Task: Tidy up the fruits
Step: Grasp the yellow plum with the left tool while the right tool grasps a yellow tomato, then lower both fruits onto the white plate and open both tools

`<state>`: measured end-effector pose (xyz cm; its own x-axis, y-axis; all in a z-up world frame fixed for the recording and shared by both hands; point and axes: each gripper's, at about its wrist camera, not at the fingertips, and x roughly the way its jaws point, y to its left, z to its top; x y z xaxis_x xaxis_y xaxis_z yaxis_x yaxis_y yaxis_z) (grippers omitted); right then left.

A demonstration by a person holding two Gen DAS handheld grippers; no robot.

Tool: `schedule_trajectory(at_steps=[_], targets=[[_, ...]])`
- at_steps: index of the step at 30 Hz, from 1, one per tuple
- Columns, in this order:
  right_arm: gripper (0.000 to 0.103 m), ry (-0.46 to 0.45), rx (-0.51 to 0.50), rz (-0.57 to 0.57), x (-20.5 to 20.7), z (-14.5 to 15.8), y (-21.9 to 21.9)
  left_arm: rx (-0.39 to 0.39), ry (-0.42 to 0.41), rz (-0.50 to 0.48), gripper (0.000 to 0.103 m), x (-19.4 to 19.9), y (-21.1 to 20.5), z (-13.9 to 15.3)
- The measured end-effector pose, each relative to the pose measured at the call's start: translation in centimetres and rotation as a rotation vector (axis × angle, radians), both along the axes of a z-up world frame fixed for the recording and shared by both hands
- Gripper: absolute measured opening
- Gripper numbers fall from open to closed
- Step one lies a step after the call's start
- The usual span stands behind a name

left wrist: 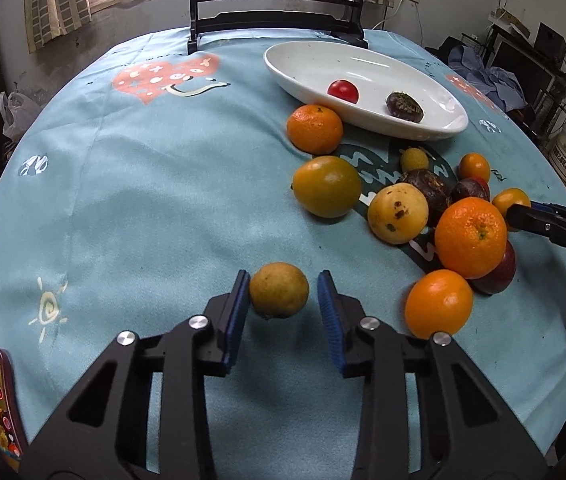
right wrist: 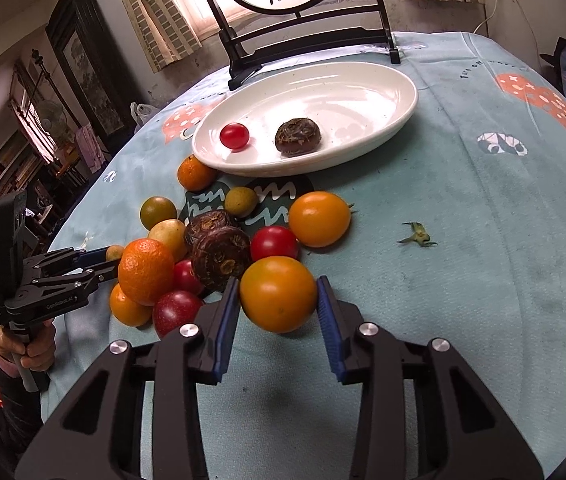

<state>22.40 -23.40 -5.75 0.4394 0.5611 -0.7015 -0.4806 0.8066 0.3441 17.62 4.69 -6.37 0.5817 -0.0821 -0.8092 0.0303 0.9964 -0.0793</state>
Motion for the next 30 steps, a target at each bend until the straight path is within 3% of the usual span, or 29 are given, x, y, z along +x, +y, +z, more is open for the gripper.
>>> schedule_trajectory(at_steps=[4, 9, 15, 20, 23, 25, 26, 27, 30], targets=[[0.039, -0.042, 0.08, -0.023, 0.2, 1.2, -0.8, -0.059, -0.012, 0.024, 0.029, 0.2, 0.8, 0.7], [0.039, -0.135, 0.107, -0.098, 2.4, 3.6, -0.3, -0.122, -0.096, 0.011, 0.029, 2.5, -0.1, 4.5], [0.039, -0.199, 0.063, -0.157, 7.9, 4.5, 1.6, -0.048, -0.165, -0.034, 0.029, 8.7, -4.9, 7.5], [0.039, -0.161, -0.006, -0.185, 11.9, 2.7, 2.7, -0.022, -0.108, -0.046, 0.03, 14.4, -7.5, 6.1], [0.039, -0.132, -0.037, -0.168, 12.8, 1.7, 3.1, 0.007, -0.077, -0.044, 0.03, 15.8, -8.3, 4.9], [0.041, -0.098, -0.033, -0.177, 12.8, 1.5, 2.9, 0.039, -0.078, -0.04, 0.053, 15.5, -8.6, 4.6], [0.042, -0.096, -0.019, -0.187, 12.5, 1.8, 2.6, 0.054, -0.09, -0.035, 0.079, 15.1, -8.5, 4.9], [0.043, -0.104, -0.015, -0.193, 12.1, 2.1, 2.5, 0.065, -0.124, -0.022, 0.09, 14.4, -8.4, 5.4], [0.049, -0.135, -0.02, -0.204, 10.5, 3.0, 2.0, 0.068, -0.212, -0.012, 0.095, 11.8, -7.7, 6.9]])
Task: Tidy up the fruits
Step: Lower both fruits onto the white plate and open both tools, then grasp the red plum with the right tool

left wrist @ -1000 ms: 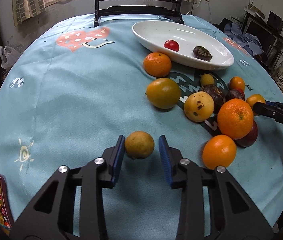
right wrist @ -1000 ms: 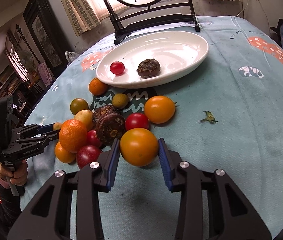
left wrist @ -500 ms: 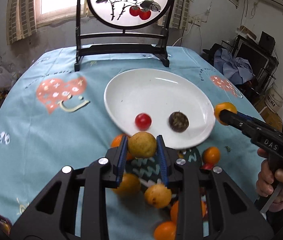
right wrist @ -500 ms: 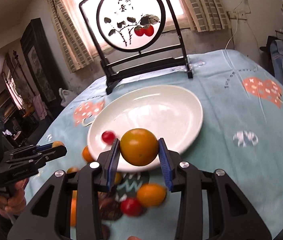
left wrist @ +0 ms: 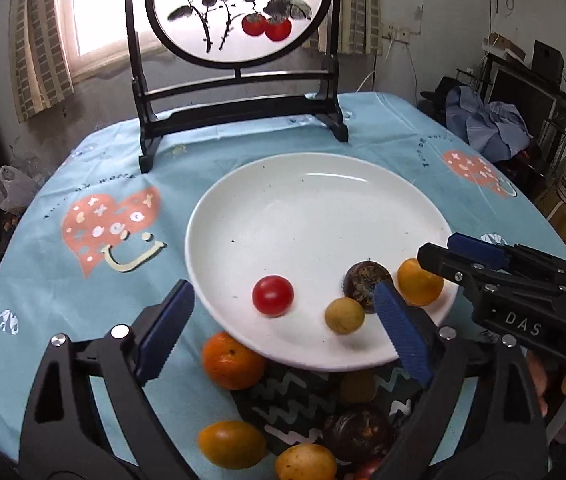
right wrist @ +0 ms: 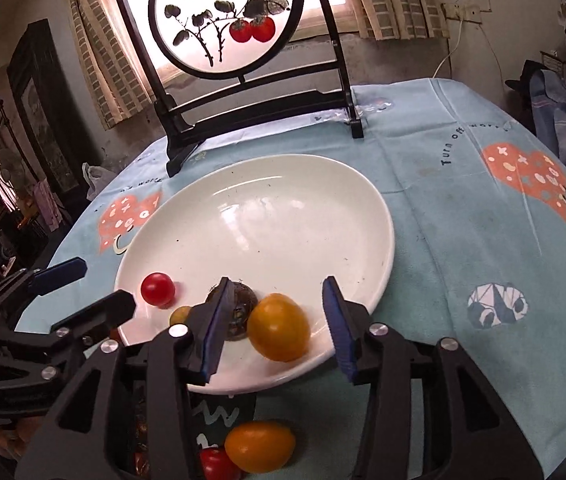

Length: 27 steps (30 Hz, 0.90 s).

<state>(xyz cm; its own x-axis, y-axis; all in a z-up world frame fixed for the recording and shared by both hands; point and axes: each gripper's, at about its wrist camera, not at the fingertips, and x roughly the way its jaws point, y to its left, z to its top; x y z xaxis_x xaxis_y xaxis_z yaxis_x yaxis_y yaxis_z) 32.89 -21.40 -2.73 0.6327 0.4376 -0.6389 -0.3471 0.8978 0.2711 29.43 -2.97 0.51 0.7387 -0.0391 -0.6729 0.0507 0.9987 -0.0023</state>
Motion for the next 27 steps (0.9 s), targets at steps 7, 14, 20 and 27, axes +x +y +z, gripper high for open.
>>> schedule_trajectory(at_steps=[7, 14, 20, 27], targets=[[0.049, 0.117, 0.124, 0.0, -2.6, -0.5, -1.0, -0.065, -0.108, 0.085, 0.097, -5.9, 2.7, 0.3], [0.049, 0.041, 0.033, 0.096, -6.6, 0.5, 0.2, -0.033, 0.035, 0.136, 0.098, -6.7, 4.7, -1.4], [0.049, 0.076, 0.017, 0.281, -10.0, -2.0, 1.5, -0.14, 0.066, 0.118, 0.098, -6.7, 6.0, -1.5], [0.049, 0.13, 0.069, 0.329, -12.3, -2.3, 0.6, -0.173, 0.035, 0.15, 0.098, -7.0, 6.9, -1.5]])
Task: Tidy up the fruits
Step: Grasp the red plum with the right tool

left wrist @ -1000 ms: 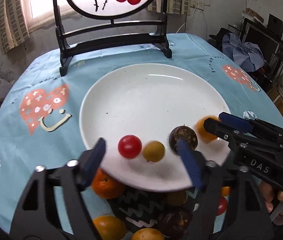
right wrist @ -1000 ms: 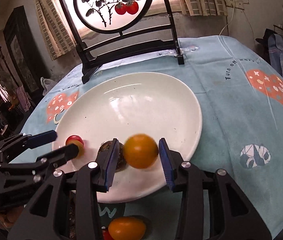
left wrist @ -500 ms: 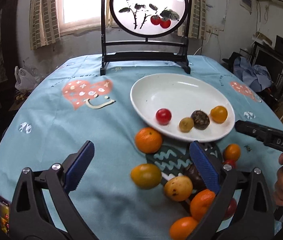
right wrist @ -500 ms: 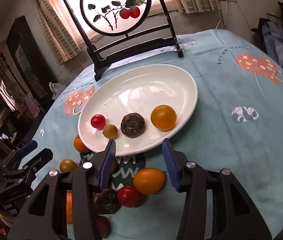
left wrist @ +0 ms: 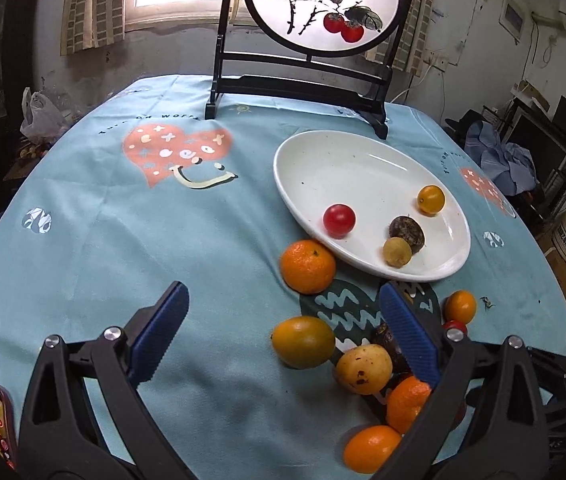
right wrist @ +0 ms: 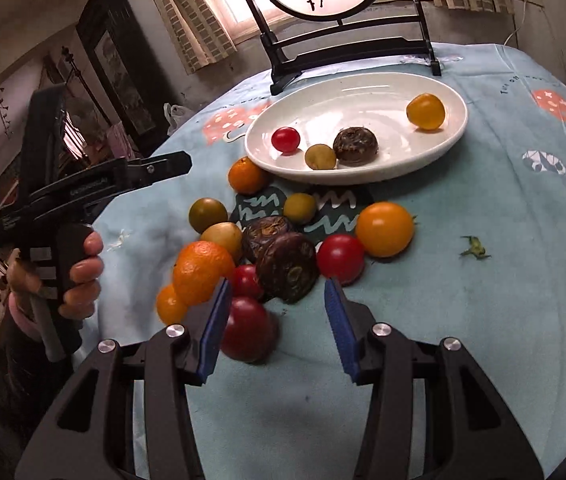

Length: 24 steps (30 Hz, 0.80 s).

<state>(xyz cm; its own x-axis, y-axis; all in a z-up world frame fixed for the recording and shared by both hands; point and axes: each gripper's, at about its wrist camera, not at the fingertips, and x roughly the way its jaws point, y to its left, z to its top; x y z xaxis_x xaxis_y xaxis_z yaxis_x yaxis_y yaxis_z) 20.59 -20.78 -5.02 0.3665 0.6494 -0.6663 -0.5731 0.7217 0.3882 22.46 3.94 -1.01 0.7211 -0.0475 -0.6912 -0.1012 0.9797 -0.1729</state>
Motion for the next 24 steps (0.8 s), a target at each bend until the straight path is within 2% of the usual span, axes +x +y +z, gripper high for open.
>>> schedule_trajectory(at_steps=[4, 8, 11, 13, 17, 20, 24], targets=[[0.049, -0.035, -0.051, 0.036, -2.3, 0.5, 1.2, -0.022, -0.027, 0.029, 0.098, -0.7, 0.1, 0.4], [0.049, -0.106, -0.195, 0.033, -3.9, 0.3, 3.4, -0.008, -0.027, 0.005, 0.098, -1.4, -0.5, 0.5], [0.049, -0.171, -0.323, 0.031, -4.8, -0.1, 5.1, 0.021, 0.021, -0.011, 0.098, -1.9, -0.6, 0.1], [0.049, -0.2, -0.351, 0.014, -5.0, -0.1, 5.5, -0.03, 0.057, -0.035, 0.098, -2.4, -0.1, -0.2], [0.049, -0.185, -0.419, -0.027, -4.1, -0.7, 6.5, -0.099, 0.067, 0.007, 0.098, -4.4, 1.7, -1.7], [0.049, -0.158, -0.46, -0.065, -3.5, -1.3, 7.1, -0.074, 0.094, 0.03, 0.098, -5.7, 2.2, -3.0], [0.049, -0.156, -0.491, -0.107, -3.2, -1.3, 7.6, -0.076, 0.084, -0.032, 0.098, -6.5, 1.7, -3.0]])
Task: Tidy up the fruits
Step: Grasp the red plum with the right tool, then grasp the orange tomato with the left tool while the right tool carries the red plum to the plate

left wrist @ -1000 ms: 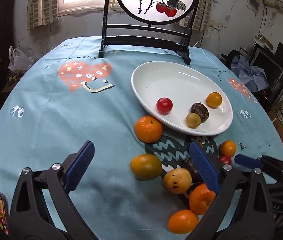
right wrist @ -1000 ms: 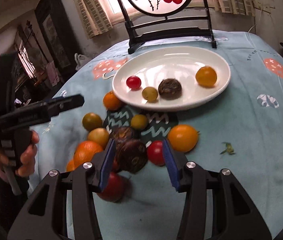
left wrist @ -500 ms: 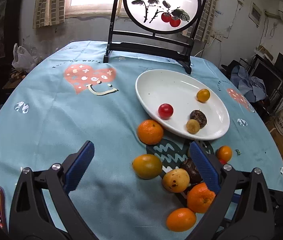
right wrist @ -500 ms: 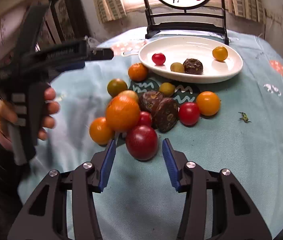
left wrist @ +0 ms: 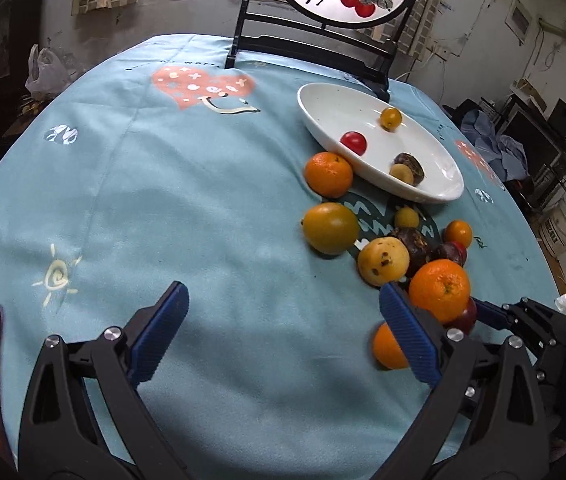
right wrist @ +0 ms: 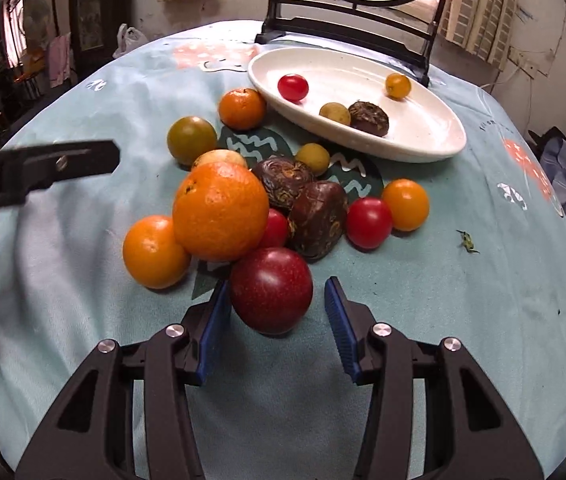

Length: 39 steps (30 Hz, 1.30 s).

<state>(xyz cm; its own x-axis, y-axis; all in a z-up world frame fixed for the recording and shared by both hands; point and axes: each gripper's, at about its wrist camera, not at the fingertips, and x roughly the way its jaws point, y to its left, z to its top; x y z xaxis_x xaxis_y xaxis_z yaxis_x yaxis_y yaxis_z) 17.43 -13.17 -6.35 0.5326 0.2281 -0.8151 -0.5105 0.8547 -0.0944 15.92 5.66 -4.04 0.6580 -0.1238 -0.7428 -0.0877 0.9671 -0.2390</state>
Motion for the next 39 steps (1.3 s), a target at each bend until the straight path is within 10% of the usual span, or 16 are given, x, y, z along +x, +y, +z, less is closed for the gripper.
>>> schedule_trajectory(at_steps=[10, 22, 28, 39], targets=[[0.039, -0.053, 0.0, -0.082, -1.2, 0.2, -0.3, 0.104, -0.014, -0.182, 0.098, -0.9, -3.3, -0.8], [0.039, 0.133, 0.352, -0.124, -1.3, -0.2, -7.5, 0.179, -0.043, -0.333, 0.098, -2.3, -7.3, -0.4], [0.039, 0.135, 0.37, -0.099, -1.9, -0.1, -7.4, 0.231, 0.002, -0.317, 0.096, -0.8, -9.2, -1.0], [0.039, 0.145, 0.408, -0.1, -1.8, 0.0, -8.1, 0.226, 0.095, -0.31, 0.046, 0.7, -9.5, -2.1]])
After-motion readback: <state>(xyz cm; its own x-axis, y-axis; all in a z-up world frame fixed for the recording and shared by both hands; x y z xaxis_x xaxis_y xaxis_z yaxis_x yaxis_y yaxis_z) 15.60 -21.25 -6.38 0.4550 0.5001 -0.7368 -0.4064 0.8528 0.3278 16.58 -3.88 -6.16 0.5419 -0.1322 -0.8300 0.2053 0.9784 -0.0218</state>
